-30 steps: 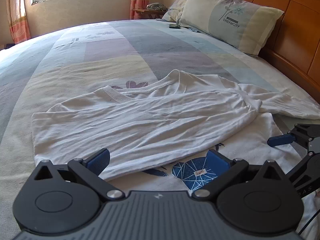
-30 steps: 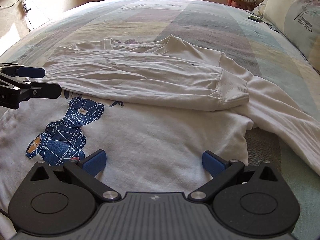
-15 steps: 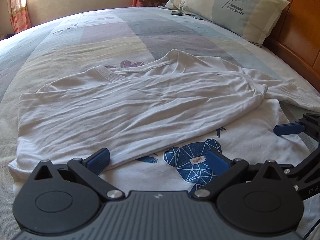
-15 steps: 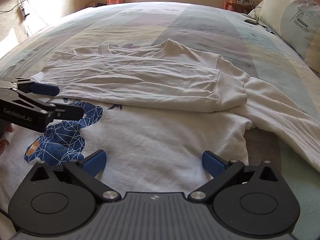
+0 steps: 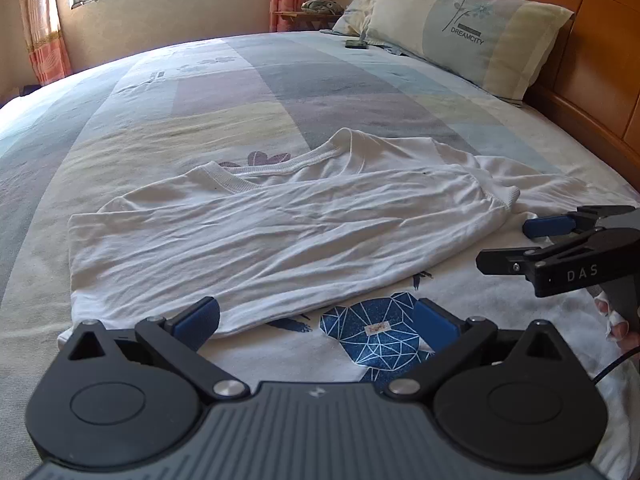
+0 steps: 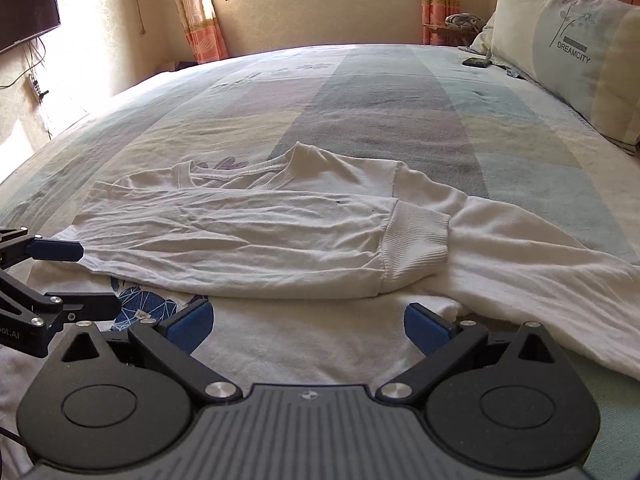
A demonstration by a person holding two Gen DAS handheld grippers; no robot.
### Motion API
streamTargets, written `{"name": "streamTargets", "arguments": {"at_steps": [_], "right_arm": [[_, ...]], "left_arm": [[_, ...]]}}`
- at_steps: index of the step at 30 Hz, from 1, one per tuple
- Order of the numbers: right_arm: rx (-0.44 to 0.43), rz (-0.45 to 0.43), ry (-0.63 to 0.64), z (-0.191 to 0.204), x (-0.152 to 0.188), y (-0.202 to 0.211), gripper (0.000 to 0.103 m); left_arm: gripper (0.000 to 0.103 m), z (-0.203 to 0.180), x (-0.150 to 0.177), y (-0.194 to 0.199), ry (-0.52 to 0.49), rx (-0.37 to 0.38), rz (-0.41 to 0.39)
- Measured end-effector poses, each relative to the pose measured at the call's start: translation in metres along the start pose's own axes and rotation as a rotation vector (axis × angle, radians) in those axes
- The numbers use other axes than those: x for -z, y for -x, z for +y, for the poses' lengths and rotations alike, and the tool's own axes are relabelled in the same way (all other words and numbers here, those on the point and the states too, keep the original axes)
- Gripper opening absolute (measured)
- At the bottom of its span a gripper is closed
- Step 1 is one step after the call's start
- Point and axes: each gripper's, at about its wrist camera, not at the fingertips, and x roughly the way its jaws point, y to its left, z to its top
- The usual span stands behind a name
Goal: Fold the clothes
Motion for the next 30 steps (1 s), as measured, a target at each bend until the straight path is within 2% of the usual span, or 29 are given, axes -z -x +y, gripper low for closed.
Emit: {"name": "streamTargets", "arguments": {"at_steps": [4, 8, 11, 12, 19, 26, 30], "right_arm": [[0.042, 0.026, 0.029, -0.007, 0.015, -0.006, 0.103], [0.044, 0.037, 0.042, -0.008, 0.022, 0.013, 0.103], [-0.02, -0.018, -0.077, -0.029, 0.023, 0.039, 0.103], [-0.012, -0.035, -0.12, -0.04, 0.026, 0.047, 0.103], [0.171, -0.148, -0.436, -0.138, 0.05, 0.099, 0.103], [0.308, -0.231, -0.612, -0.202, 0.085, 0.139, 0.103], [0.291, -0.297, -0.637, -0.213, 0.081, 0.145, 0.103]], "left_arm": [[0.102, 0.005, 0.002, 0.008, 0.007, -0.01, -0.003], [0.102, 0.007, 0.003, 0.009, 0.016, -0.004, -0.01], [0.102, -0.002, 0.001, 0.008, -0.005, 0.032, -0.017], [0.102, -0.006, 0.0, 0.008, -0.016, 0.046, -0.02], [0.102, -0.036, 0.001, 0.007, -0.07, 0.157, -0.011], [0.102, -0.063, 0.005, 0.004, -0.136, 0.2, 0.023], [0.102, -0.07, 0.002, 0.003, -0.144, 0.2, 0.026]]}}
